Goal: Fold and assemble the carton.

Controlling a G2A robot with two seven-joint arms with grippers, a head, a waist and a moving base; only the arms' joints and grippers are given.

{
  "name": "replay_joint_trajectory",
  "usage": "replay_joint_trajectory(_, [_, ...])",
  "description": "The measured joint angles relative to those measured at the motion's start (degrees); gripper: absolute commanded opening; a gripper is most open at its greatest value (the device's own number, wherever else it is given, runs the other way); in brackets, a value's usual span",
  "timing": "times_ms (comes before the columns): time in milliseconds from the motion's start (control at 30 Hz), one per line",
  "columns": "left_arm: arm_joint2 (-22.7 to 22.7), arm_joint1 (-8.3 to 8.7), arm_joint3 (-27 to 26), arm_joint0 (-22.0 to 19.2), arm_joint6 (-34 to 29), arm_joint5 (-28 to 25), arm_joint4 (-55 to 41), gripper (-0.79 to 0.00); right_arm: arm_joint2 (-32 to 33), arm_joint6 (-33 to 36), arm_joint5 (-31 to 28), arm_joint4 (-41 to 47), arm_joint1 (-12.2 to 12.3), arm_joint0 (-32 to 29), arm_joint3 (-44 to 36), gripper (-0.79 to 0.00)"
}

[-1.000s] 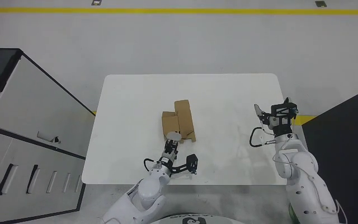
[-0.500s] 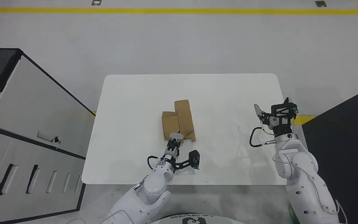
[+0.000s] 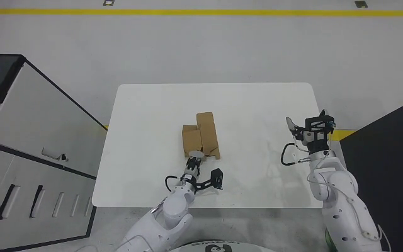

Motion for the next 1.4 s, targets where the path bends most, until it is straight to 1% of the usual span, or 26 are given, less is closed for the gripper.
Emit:
replay_joint_trajectory(133, [-0.31, -0.15, 0.32, 0.23, -0.55, 0.29, 0.32, -0.394, 0.00, 0.00, 0.00, 0.00, 0.00, 0.00, 0.00, 0.000])
replay_joint_trajectory(400, [-0.15, -0.74, 2.11, 0.02, -1.26, 0.90, -0.11, -0.397, 0.00, 0.00, 0.00, 0.00, 0.00, 0.00, 0.00, 0.000])
replay_joint_trajectory(533, [-0.47, -1.15, 2.85, -0.19, -2.94, 2.41, -0.71, -0.413, 0.00, 0.00, 0.00, 0.00, 0.00, 0.00, 0.00, 0.000])
replay_joint_trajectory(667, [-0.82, -1.53, 3.40, -0.32, -3.62, 4.96, -1.45, -0.453, 0.00, 0.00, 0.00, 0.00, 0.00, 0.00, 0.00, 0.000])
replay_joint_trajectory(800, [-1.09, -1.89, 3.95, -0.42, -3.15, 7.32, -2.82, -0.505, 0.00, 0.00, 0.00, 0.00, 0.00, 0.00, 0.00, 0.000])
replay_joint_trajectory(967, [-1.47, -2.27, 4.35, -0.41, -2.19, 8.98, -4.62, -0.523, 0.00, 0.00, 0.00, 0.00, 0.00, 0.00, 0.00, 0.000])
replay_joint_trajectory(1067, [-1.64, -2.46, 4.29, -0.37, -1.74, 9.62, -5.24, -0.548, 0.00, 0.00, 0.00, 0.00, 0.00, 0.00, 0.00, 0.000])
replay_joint_trajectory(1100, [-1.70, -2.51, 4.28, -0.38, -1.63, 9.82, -5.31, -0.606, 0.00, 0.00, 0.00, 0.00, 0.00, 0.00, 0.00, 0.000])
replay_joint_trajectory(1133, [-1.76, -2.58, 4.30, -0.38, -1.58, 10.12, -5.41, -0.640, 0.00, 0.00, 0.00, 0.00, 0.00, 0.00, 0.00, 0.000])
replay_joint_trajectory(1167, [-1.80, -2.65, 4.31, -0.40, -1.58, 10.38, -5.45, -0.785, 0.00, 0.00, 0.00, 0.00, 0.00, 0.00, 0.00, 0.000])
replay_joint_trajectory(1400, [-1.78, -3.08, 3.57, -0.52, -0.69, 14.76, -3.74, -0.785, 0.00, 0.00, 0.00, 0.00, 0.00, 0.00, 0.00, 0.000])
